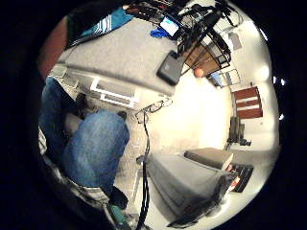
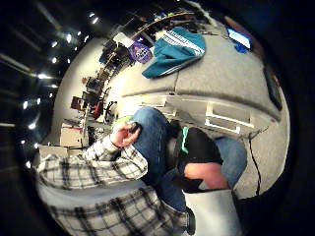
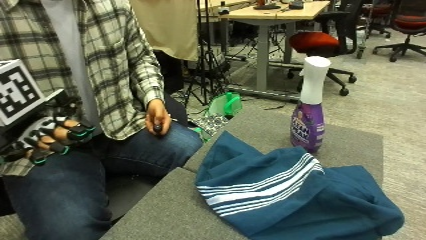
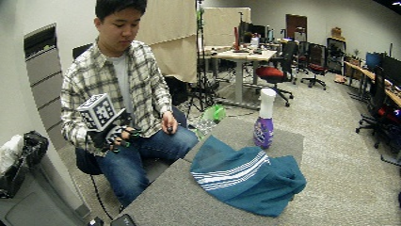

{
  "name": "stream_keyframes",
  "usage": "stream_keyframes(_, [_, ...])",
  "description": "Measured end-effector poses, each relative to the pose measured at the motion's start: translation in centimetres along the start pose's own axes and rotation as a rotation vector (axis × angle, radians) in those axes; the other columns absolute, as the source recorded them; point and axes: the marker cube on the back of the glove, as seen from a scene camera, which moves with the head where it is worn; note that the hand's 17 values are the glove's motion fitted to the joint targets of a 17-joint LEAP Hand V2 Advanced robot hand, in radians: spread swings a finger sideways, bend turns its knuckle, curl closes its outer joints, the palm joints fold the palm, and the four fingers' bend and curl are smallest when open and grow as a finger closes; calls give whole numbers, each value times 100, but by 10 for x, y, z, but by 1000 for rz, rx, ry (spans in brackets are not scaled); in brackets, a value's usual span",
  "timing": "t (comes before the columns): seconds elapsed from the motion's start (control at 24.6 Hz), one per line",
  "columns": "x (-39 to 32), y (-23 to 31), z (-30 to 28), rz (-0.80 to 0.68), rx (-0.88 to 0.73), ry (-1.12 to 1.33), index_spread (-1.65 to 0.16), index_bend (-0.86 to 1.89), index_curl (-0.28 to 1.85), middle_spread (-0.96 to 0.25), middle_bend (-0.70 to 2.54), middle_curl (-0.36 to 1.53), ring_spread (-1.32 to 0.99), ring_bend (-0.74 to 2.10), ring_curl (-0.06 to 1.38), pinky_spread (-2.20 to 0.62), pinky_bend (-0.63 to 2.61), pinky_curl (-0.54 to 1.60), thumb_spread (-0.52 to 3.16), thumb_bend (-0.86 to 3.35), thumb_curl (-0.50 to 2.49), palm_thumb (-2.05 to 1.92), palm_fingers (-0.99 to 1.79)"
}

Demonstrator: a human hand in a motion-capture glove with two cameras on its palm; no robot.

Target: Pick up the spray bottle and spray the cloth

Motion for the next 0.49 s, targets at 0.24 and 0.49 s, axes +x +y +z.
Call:
stream_keyframes(0.24, [10, 81, 19, 145, -15, -93, -39, 21, 31, -11, 18, 28, 8, 36, 32, 20, 48, 28, 107, 1, 53, 65, 25])
stream_keyframes(0.49, [6, 144, 52, 180, 8, -78, -38, 22, 34, -11, 17, 28, 7, 34, 32, 21, 47, 28, 110, -1, 53, 68, 25])
